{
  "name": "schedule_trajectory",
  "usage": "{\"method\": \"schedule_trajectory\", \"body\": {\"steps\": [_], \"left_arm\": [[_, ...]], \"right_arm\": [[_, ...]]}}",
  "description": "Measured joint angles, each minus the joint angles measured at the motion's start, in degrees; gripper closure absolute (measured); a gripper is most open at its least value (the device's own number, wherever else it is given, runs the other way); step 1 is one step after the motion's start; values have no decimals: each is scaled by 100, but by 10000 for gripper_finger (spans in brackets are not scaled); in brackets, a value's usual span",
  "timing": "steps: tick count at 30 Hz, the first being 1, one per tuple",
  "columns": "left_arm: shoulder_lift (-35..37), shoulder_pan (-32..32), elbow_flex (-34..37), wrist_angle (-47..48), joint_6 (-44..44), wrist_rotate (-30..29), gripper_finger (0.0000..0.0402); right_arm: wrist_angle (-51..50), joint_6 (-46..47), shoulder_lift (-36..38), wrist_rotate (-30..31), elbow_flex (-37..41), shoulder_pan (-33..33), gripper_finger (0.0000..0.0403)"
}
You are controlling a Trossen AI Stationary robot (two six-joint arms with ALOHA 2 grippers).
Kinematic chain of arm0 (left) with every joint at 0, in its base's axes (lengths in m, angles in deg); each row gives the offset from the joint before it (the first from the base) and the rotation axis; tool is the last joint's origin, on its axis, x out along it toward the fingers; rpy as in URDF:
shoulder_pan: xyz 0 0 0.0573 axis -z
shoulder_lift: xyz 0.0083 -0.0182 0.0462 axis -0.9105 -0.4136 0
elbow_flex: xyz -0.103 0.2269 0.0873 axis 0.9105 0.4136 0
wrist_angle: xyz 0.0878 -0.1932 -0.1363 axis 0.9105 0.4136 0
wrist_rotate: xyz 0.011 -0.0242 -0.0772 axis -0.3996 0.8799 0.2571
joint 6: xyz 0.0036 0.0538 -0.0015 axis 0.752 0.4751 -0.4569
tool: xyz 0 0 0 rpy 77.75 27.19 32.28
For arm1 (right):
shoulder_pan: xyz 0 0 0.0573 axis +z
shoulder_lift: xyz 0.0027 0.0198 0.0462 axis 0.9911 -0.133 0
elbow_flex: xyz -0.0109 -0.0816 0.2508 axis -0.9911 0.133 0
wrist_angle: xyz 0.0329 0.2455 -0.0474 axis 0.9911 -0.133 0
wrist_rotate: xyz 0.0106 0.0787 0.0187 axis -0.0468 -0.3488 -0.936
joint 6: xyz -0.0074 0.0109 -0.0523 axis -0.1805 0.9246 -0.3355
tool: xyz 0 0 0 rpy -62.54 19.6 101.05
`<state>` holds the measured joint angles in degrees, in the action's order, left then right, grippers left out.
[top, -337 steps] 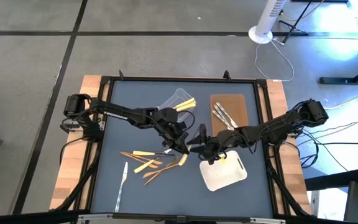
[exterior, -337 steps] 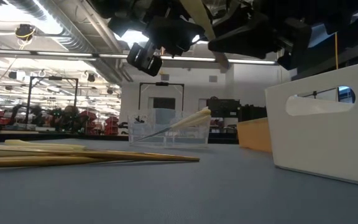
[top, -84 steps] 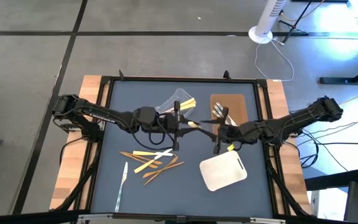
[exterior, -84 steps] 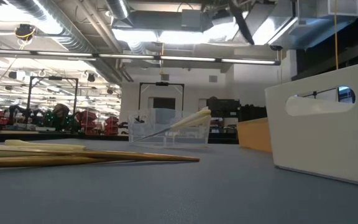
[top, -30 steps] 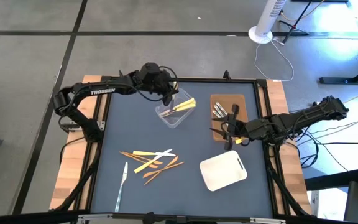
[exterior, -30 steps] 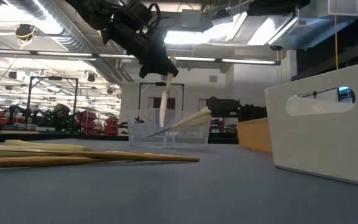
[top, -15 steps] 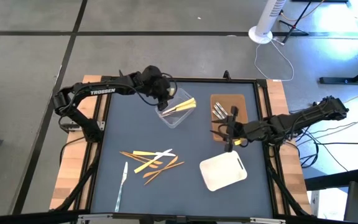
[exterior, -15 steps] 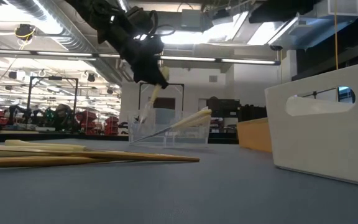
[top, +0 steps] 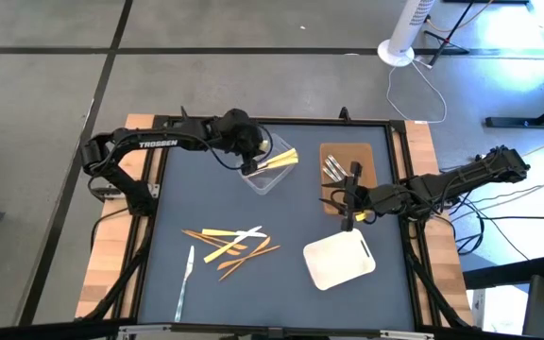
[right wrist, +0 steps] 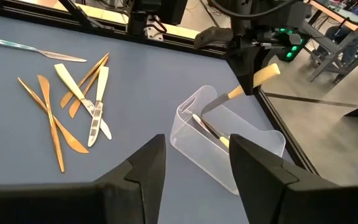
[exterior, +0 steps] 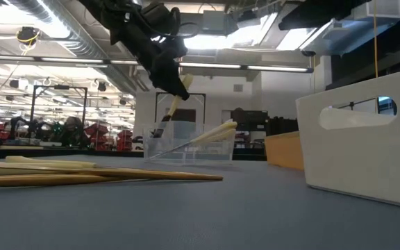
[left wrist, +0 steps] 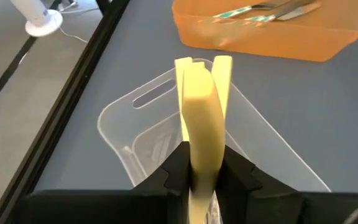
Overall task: Sort silverware by color (type)
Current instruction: Put the yellow knife into the transparent bin, then put the gold knife into the white bin
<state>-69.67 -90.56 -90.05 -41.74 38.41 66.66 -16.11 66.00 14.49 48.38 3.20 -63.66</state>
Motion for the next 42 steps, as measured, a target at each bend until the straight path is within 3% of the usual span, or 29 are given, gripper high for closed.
{"method": "schedule_trajectory", "body": {"steps": [34,42], "left_arm": [[-376,202,-5,-200,-280,-12,335],[-376,202,-4,-224,-324,-16,275]], "right_arm": [[4,0,2,-3,0,0,235],[4,1,2,-2,0,2,235]]}}
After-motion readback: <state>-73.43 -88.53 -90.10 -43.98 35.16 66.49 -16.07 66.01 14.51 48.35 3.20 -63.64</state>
